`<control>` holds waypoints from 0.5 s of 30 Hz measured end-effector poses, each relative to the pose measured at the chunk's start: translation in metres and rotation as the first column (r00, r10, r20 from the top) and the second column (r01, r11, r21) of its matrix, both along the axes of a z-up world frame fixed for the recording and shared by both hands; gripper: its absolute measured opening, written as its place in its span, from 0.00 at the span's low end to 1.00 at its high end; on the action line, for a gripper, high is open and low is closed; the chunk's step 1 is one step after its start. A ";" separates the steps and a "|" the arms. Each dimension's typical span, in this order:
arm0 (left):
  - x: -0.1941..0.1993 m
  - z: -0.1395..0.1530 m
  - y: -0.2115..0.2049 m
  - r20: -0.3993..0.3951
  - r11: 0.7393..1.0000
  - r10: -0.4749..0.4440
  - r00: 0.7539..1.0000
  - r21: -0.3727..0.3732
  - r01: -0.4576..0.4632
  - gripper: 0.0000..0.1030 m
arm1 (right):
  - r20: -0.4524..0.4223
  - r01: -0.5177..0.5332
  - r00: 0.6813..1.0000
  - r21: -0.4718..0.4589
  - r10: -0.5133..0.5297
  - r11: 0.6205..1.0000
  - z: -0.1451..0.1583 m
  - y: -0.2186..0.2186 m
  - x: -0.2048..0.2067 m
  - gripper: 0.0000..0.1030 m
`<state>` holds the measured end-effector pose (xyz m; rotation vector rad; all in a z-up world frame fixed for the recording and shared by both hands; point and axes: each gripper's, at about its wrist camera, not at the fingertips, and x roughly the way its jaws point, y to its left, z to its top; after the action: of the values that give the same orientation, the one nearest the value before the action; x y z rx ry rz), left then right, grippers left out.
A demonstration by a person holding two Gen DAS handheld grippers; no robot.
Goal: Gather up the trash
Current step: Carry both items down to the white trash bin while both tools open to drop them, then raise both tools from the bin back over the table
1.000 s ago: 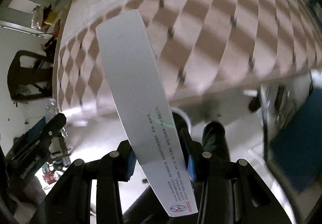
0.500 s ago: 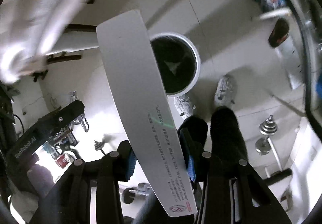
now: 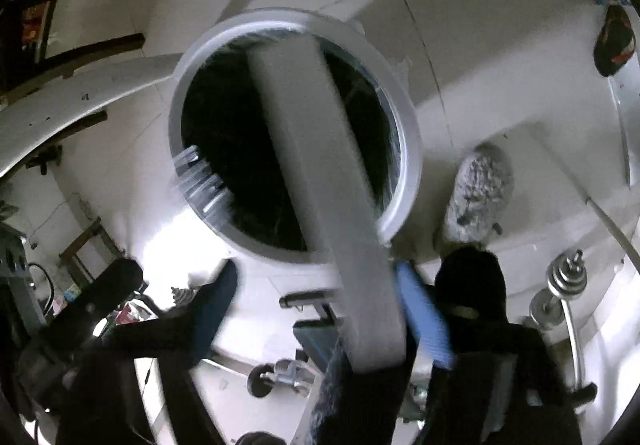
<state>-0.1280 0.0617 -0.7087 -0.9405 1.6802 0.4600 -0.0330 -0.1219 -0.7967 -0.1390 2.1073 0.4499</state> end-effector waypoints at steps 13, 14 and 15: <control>-0.035 0.074 -0.011 -0.028 0.943 -0.124 0.992 0.307 0.126 1.00 | 0.392 -0.265 0.874 -0.109 0.286 0.958 0.071 0.015 -0.023 1.00; -0.036 0.080 -0.012 -0.029 0.941 -0.126 0.992 0.313 0.129 1.00 | 0.399 -0.268 0.869 -0.117 0.292 0.956 0.075 0.015 -0.024 1.00; -0.037 0.088 -0.013 -0.024 0.939 -0.130 0.991 0.317 0.131 1.00 | 0.409 -0.270 0.863 -0.121 0.296 0.955 0.084 0.016 -0.024 1.00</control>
<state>-0.1651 0.0483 -0.6202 -0.5882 1.5988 0.6209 -0.0569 -0.1061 -0.7125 -0.5415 1.6724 0.4801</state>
